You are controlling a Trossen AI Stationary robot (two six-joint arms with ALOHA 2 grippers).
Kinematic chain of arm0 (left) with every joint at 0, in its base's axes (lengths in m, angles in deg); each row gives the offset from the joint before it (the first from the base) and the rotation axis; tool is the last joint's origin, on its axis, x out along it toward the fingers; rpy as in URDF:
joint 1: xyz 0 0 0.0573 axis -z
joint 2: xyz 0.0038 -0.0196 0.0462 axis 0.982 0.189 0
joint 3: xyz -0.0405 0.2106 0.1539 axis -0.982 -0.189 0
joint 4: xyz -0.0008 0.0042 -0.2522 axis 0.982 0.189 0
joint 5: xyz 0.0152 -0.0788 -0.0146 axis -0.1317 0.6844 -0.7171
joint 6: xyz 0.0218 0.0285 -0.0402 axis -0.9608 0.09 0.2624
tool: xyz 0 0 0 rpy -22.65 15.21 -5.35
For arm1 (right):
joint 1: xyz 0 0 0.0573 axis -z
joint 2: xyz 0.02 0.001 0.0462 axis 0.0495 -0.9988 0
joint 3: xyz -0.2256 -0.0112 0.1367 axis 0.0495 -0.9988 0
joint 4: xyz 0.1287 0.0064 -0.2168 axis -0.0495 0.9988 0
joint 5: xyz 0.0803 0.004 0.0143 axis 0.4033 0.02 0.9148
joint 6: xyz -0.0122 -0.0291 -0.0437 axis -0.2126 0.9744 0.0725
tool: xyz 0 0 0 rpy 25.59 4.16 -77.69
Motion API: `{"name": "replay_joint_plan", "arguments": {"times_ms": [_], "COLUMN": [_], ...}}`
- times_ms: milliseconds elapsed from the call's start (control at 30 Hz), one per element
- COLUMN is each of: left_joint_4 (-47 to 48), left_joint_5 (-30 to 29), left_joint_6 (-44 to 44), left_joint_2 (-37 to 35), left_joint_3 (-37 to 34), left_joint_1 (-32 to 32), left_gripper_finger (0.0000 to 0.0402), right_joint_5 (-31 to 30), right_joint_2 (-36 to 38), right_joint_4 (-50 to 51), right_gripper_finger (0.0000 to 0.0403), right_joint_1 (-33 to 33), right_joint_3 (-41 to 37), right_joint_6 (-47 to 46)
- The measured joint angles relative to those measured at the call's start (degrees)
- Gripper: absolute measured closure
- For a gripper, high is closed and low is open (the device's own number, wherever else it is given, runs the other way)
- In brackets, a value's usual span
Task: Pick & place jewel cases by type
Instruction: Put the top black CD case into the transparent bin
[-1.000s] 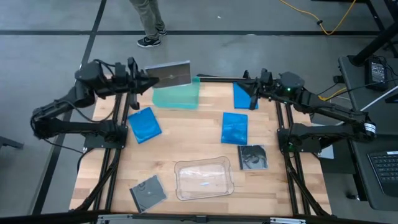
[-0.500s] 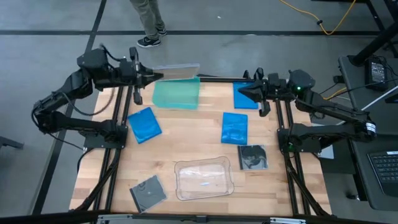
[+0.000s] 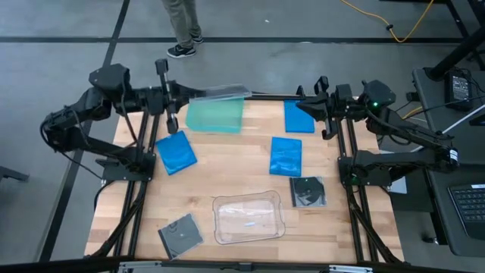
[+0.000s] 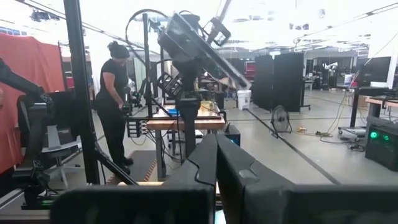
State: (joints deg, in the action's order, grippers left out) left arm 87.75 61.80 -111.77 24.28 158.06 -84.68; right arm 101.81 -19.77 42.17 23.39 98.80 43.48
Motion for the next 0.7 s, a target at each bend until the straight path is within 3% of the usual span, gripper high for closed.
{"name": "replay_joint_plan", "arguments": {"times_ms": [267, 700], "left_joint_4": [-2.4, -7.2], "left_joint_5": [-13.3, -22.0], "left_joint_6": [-19.1, -48.5], "left_joint_2": [0.0, 0.9], "left_joint_3": [0.2, 0.2], "left_joint_1": [10.4, 21.2], "left_gripper_finger": [0.038, 0.038], "right_joint_5": [-3.6, -4.5], "right_joint_2": [0.0, 0.0], "right_joint_4": [3.0, 4.9], "right_gripper_finger": [0.0396, 0.0396], "right_joint_1": [0.0, 0.0], "right_joint_3": [0.0, 0.0], "right_joint_6": [-0.2, -0.2]}}
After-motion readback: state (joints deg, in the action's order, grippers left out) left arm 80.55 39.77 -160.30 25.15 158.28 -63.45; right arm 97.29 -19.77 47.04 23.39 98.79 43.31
